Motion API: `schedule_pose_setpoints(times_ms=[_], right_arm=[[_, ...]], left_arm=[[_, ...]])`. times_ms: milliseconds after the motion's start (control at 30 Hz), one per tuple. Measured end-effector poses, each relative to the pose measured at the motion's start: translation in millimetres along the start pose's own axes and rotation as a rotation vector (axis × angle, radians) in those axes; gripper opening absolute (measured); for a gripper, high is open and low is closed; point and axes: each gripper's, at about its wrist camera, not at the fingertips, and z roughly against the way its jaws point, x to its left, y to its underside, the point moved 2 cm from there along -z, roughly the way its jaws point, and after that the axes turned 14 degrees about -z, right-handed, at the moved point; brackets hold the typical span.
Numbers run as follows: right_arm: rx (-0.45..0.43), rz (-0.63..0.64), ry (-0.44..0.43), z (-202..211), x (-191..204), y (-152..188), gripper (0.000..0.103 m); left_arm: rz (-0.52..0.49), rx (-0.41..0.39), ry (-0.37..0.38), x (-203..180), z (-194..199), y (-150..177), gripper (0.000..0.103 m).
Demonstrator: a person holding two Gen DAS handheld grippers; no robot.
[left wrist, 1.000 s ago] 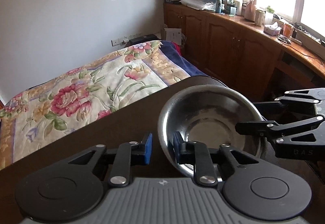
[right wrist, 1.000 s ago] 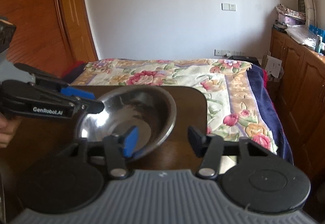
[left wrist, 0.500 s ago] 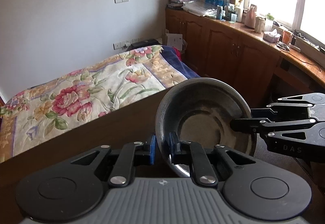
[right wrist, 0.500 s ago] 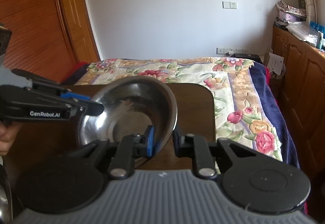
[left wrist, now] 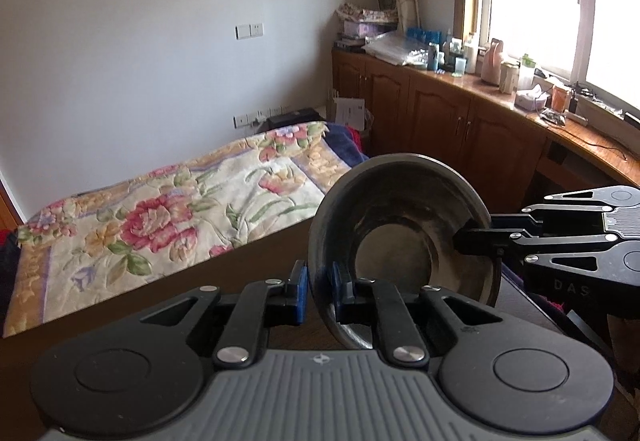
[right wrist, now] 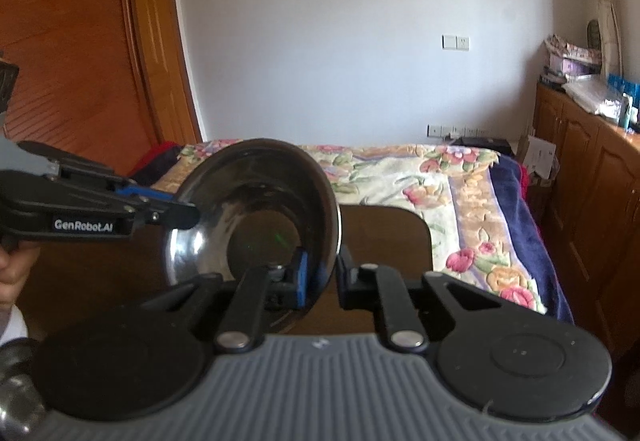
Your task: Organize plates and bowls
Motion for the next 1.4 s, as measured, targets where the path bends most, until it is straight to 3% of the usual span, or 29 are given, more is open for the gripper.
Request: schedule_pose_setpoints(times_ms=[833,1400], right_arm=[[-0.083,0.058,-0.036,54.4,38.5,3.6,0.016],[-0.073,0.069,-0.099,92.0,68.4,49.1,0.011]], left_arm=[[-0.002,-0.089,-0.041,-12.7,93.6,21.3,0.036],[0.076,-0.132,-0.037,-32.9,161.3,91.9,0.036]])
